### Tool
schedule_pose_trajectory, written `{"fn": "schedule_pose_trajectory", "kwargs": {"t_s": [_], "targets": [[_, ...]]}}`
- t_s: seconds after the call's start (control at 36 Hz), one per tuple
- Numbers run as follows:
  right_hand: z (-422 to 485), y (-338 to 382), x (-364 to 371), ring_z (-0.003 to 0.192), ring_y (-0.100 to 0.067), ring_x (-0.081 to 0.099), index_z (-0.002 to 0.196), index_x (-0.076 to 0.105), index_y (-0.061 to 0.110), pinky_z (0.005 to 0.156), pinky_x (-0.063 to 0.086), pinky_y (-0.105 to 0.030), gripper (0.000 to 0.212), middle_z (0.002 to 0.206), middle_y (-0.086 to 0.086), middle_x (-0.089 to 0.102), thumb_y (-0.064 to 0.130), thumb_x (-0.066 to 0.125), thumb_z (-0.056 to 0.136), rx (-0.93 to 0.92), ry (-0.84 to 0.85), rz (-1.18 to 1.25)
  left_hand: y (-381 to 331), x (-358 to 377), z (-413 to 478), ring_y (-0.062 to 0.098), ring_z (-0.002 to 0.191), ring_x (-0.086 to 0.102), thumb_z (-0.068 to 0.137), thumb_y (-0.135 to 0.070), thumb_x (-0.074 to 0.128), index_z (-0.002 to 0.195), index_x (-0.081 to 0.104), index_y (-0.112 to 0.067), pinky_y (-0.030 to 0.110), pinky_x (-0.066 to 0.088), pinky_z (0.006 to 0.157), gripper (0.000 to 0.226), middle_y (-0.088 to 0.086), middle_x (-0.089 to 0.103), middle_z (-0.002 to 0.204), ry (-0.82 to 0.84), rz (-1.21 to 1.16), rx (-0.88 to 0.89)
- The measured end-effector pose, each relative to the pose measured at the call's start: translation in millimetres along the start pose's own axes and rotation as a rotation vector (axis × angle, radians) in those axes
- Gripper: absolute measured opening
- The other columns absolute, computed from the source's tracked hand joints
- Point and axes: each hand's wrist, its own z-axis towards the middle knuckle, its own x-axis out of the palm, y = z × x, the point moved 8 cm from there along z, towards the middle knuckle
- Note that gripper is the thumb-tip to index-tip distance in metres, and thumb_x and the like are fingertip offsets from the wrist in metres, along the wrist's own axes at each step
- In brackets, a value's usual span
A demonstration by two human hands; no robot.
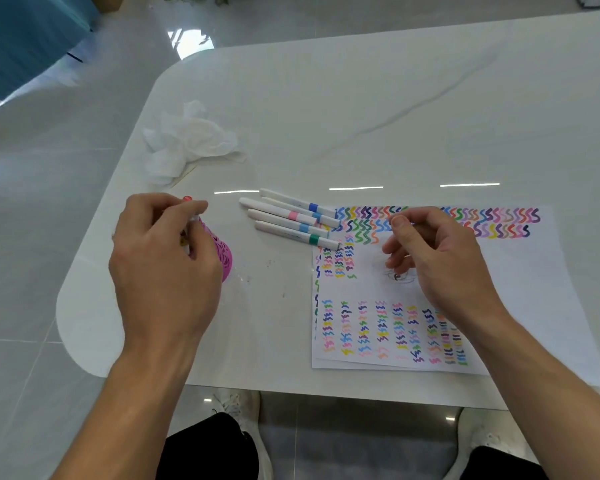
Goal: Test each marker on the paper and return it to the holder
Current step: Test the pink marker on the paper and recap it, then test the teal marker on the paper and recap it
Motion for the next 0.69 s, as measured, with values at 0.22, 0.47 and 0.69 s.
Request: {"fn": "schedule_pose_trajectory", "kwargs": {"t_s": [0.22, 0.47, 0.69], "targets": [[-0.6, -0.6, -1.5, 0.066, -0.018, 0.071, 0.107, 0.068, 0.018, 0.062, 0.058, -0.025, 0.014, 0.080, 0.001, 0.076, 0.029, 0.062, 0.105, -0.002, 0.003, -0.011, -8.4, 2.4, -0.6, 0.018, 0.105, 0.052, 0.090, -0.009, 0.066, 0.120, 0.069, -0.016, 0.025, 0.044, 0.082, 0.031, 0.003, 0.058, 0.113, -0.017, 0.025, 0.056], [-1.2, -1.5, -4.7, 0.065, -0.018, 0.071, 0.105, 0.068, 0.017, 0.061, 0.057, -0.025, 0.013, 0.080, -0.001, 0.076, 0.028, 0.062, 0.104, -0.001, -0.001, 0.000, -31.1, 4.2, -4.7, 0.023, 0.108, 0.050, 0.090, -0.007, 0.062, 0.120, 0.069, -0.011, 0.026, 0.044, 0.085, 0.031, 0.010, 0.060, 0.116, -0.053, 0.005, 0.194], [0.1, -1.9, -8.6, 0.064, -0.017, 0.071, 0.102, 0.068, 0.021, 0.060, 0.056, -0.023, 0.008, 0.079, -0.001, 0.076, 0.026, 0.063, 0.104, -0.010, -0.011, 0.012, -65.1, 40.0, -20.5, 0.025, 0.103, 0.056, 0.088, 0.004, 0.065, 0.116, 0.071, -0.007, 0.019, 0.038, 0.089, 0.031, 0.008, 0.064, 0.110, 0.134, -0.034, 0.393]]}}
